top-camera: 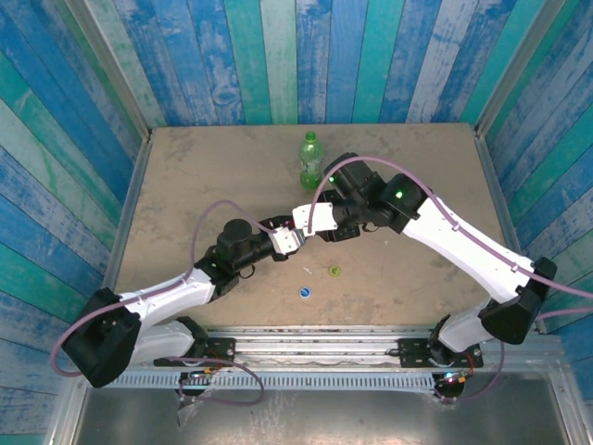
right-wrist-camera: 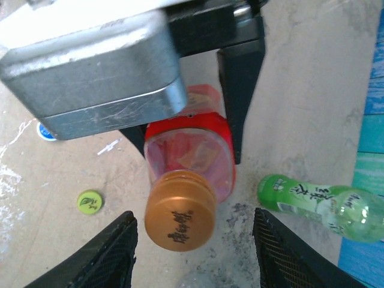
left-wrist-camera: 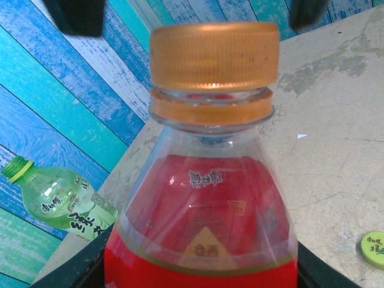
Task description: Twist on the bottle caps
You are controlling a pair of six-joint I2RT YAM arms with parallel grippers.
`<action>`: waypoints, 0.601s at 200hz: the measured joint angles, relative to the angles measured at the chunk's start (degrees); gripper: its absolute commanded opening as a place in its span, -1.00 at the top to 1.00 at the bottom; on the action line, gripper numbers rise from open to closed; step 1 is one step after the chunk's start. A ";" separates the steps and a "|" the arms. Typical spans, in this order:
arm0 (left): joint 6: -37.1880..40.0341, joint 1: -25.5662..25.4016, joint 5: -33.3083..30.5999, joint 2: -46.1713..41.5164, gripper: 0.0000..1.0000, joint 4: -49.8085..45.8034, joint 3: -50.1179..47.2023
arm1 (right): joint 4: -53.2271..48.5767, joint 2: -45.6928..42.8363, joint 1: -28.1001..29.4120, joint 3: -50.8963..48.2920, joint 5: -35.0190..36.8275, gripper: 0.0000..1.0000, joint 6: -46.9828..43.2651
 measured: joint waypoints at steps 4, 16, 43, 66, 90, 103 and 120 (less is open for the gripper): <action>0.00 0.00 0.00 0.00 -0.05 0.00 0.00 | -0.20 0.17 0.00 0.00 -0.13 0.03 -0.17; 0.02 0.00 0.07 0.00 -0.05 -0.02 0.00 | -0.79 0.63 0.00 0.00 -0.28 0.12 -0.35; 0.04 -0.02 0.24 0.00 -0.04 -0.17 0.00 | -1.40 1.31 0.00 0.00 -0.35 0.34 0.11; 0.07 -0.02 0.39 0.00 -0.04 -0.74 0.00 | -1.42 1.55 -0.02 0.00 -0.37 0.55 1.66; 0.04 -0.07 0.44 0.00 -0.05 -0.87 0.00 | -1.46 1.60 0.00 0.02 -0.35 0.62 4.37; 0.00 -0.07 0.44 0.00 -0.04 -0.83 0.00 | -1.44 1.60 0.00 0.00 -0.31 0.62 7.23; -0.07 -0.07 0.13 0.00 -0.02 -0.68 0.00 | -0.83 1.49 0.02 -0.24 0.66 0.76 14.99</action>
